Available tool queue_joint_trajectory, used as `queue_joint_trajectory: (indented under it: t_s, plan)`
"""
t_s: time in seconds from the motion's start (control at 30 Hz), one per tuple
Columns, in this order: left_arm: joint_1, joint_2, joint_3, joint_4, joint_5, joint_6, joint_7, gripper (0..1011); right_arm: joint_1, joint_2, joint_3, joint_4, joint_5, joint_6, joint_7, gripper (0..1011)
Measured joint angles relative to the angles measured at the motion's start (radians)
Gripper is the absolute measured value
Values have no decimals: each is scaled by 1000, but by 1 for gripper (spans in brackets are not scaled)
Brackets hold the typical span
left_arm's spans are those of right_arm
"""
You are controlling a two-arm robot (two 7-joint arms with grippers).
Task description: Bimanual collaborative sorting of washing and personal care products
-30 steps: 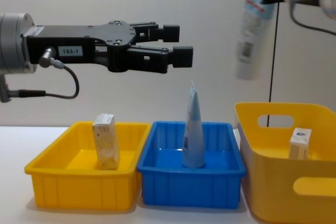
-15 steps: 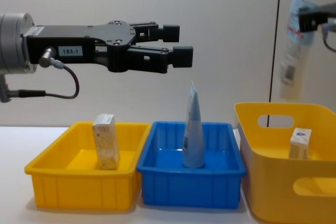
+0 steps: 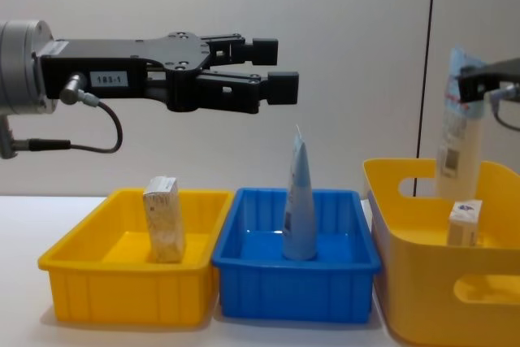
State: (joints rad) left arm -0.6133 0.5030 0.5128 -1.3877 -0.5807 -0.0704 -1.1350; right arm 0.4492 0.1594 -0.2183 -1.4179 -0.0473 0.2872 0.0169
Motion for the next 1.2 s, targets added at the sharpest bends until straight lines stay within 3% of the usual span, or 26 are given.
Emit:
queue_joint_trajectory:
  t_s: [0.23,0.67,0.97,1.2]
  plan:
    - [0,0,0,0,0,0,0,1001,8,-12,-2,48,-5,-2,5,126]
    - [0,0,0,0,0,0,0,1001,3,-25,17,71,-5,-13,6,553]
    - [0,0,0,0,0,0,0,1001,-15,-23,55,18,5,-23,-1,863]
    - [0,0,0,0,0,0,0,1001,-38,-10,75,-31,29,-14,38,1000]
